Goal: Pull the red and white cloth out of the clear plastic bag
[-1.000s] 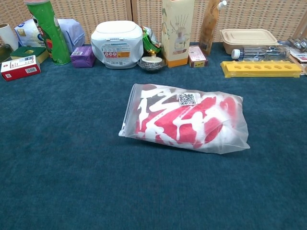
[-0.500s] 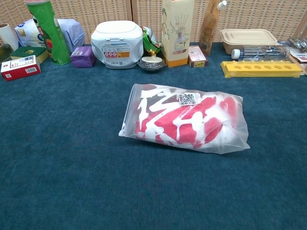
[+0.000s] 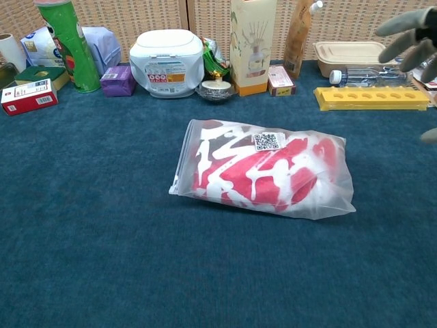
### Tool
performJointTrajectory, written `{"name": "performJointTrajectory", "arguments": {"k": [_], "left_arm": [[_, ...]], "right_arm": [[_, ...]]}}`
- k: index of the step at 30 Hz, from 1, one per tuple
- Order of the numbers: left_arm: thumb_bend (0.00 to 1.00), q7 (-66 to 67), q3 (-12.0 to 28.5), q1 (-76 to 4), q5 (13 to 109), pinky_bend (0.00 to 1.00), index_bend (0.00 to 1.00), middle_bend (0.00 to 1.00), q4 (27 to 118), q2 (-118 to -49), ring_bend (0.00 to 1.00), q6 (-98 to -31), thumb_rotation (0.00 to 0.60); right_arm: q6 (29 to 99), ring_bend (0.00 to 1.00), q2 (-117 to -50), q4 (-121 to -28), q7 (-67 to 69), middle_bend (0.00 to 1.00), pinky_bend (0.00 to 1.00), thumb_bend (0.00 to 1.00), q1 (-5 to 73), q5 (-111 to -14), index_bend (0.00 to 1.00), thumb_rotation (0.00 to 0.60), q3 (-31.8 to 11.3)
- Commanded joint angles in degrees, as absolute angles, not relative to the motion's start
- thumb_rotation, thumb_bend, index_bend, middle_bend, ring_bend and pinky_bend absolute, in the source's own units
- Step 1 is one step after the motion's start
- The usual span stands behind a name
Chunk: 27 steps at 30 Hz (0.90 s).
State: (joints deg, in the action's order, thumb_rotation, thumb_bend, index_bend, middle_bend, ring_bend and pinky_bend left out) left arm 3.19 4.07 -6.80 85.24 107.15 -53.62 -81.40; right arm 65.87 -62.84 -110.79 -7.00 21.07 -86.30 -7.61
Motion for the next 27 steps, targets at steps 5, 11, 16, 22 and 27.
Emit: {"name": "performJointTrajectory", "arguments": {"k": [5,11,16,22,27], "left_arm": [[0.24,3.13,4.59,-8.15,84.51,0.24,0.21,0.23,107.05,-53.30,0.07,-79.99,0.600],[0.24,2.64,4.62,-8.68,84.29,0.24,0.21,0.23,106.64,-53.28,0.07,-79.55,0.600],[0.24,1.95,4.51,-8.92,84.30,0.24,0.21,0.23,106.07,-53.40,0.07,-79.35,0.600],[0.24,0.62,4.36,-8.97,84.12,0.24,0.21,0.23,104.84,-53.63,0.07,-79.40,0.600],[0.24,-0.28,4.28,-8.93,83.91,0.24,0.21,0.23,104.03,-53.82,0.07,-79.47,0.600]], "right_arm": [[56.23,0.15,-68.35,-115.95,-23.82,0.08,0.23,0.09,30.40,-70.14,0.00,0.600,-10.86],[59.09,0.09,-74.58,-116.52,-40.44,0.03,0.18,0.07,36.61,-54.47,0.00,0.600,-11.42],[62.05,0.08,-79.47,-115.20,-48.96,0.03,0.18,0.07,41.42,-44.64,0.00,0.600,-11.53],[65.67,0.08,-84.72,-112.37,-54.38,0.03,0.18,0.07,46.53,-34.64,0.00,0.600,-12.32],[67.13,0.08,-86.92,-110.66,-56.31,0.03,0.18,0.07,49.18,-30.58,0.00,0.600,-12.76]]}}
